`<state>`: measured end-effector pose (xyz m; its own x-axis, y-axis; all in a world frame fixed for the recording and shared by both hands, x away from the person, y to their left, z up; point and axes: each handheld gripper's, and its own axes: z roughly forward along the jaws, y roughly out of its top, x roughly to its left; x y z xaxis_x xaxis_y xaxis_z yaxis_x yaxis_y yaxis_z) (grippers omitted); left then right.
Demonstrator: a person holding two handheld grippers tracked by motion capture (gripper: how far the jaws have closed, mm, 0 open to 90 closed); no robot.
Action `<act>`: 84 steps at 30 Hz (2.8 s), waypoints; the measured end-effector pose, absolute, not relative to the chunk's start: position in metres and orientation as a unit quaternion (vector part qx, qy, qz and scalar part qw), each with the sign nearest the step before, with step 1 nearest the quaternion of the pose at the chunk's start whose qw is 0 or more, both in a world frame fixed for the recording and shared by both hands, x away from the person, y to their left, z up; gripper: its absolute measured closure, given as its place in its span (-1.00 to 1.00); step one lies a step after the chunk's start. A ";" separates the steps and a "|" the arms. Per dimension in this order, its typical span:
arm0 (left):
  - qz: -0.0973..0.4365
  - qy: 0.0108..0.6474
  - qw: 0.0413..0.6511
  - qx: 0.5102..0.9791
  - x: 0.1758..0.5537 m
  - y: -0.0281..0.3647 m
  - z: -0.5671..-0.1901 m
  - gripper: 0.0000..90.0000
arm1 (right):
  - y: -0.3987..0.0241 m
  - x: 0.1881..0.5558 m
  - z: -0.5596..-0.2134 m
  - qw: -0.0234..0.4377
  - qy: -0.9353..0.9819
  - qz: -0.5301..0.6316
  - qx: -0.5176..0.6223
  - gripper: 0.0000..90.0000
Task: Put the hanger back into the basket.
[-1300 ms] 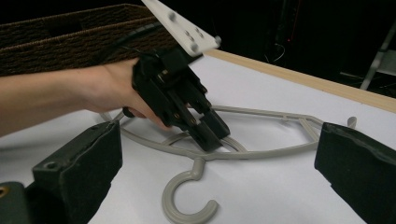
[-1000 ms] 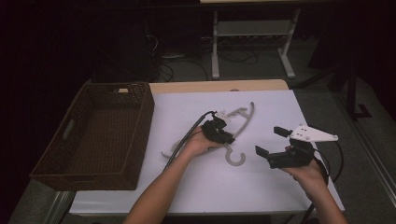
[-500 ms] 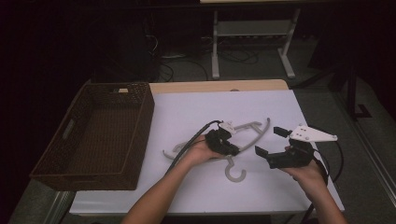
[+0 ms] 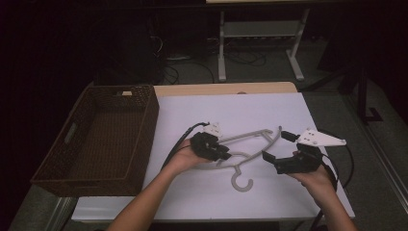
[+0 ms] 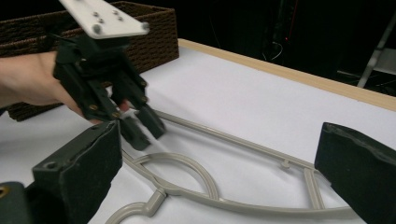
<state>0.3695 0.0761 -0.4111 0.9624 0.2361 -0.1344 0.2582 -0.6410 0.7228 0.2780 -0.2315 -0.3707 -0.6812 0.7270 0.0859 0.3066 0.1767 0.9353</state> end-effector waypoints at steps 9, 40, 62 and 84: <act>-0.009 0.139 0.385 0.913 0.355 0.109 -0.424 0.44 | -0.230 0.279 -0.372 0.195 0.744 0.535 0.350 -0.99; -0.010 0.100 0.365 0.925 0.353 0.103 -0.446 0.82 | -0.228 0.280 -0.376 0.193 0.750 0.529 0.348 -0.99; -0.017 0.131 0.404 0.905 0.351 0.109 -0.415 0.84 | -0.229 0.280 -0.376 0.193 0.748 0.530 0.351 -0.99; 0.012 0.151 0.463 0.873 0.353 0.130 -0.383 0.86 | -0.231 0.280 -0.375 0.197 0.746 0.531 0.351 -0.99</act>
